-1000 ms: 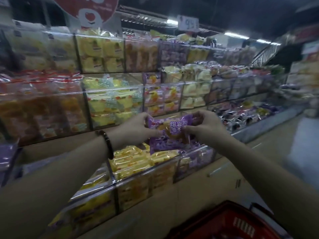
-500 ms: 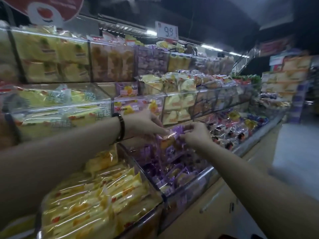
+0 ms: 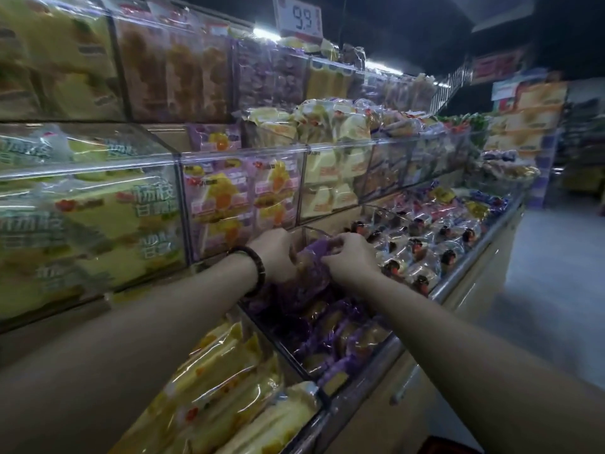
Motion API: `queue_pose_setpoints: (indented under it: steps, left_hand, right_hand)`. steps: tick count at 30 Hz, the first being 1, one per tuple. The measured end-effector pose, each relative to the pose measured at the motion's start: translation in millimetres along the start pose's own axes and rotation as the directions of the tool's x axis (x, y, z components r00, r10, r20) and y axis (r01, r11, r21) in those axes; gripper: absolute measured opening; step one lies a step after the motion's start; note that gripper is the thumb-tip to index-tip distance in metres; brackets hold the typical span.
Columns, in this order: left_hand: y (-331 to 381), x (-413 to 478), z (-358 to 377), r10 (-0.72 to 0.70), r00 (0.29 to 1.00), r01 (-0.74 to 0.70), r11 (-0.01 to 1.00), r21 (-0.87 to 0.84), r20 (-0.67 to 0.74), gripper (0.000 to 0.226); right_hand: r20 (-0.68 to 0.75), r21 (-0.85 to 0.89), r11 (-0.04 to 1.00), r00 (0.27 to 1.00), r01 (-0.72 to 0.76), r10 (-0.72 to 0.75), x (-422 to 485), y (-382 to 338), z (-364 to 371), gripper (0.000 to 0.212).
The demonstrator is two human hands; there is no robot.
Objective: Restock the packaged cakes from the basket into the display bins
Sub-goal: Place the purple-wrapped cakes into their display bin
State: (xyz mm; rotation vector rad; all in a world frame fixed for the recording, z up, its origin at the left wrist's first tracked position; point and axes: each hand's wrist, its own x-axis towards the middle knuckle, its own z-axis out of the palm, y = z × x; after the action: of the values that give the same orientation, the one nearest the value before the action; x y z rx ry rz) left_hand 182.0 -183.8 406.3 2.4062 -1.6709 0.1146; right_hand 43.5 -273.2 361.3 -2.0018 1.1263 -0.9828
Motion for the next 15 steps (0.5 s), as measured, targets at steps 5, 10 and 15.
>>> queue_pose_setpoints:
  steps: [5, 10, 15]
  left_hand:
    - [8, 4, 18, 0.02, 0.999, -0.02, 1.0, -0.001, -0.049, 0.008]
    - [12, 5, 35, 0.005, 0.985, 0.005, 0.999, 0.052, -0.173, 0.023]
    - [18, -5, 19, 0.01, 0.996, -0.003, 0.997, 0.073, -0.094, 0.022]
  right_hand:
    - [0.1, -0.111, 0.994, 0.995, 0.003, 0.008, -2, 10, 2, 0.011]
    - [0.233, -0.191, 0.981, 0.971, -0.016, 0.061, -3, 21, 3, 0.017]
    - [0.277, -0.142, 0.99, 0.959, -0.014, 0.053, -6, 18, -9, 0.015]
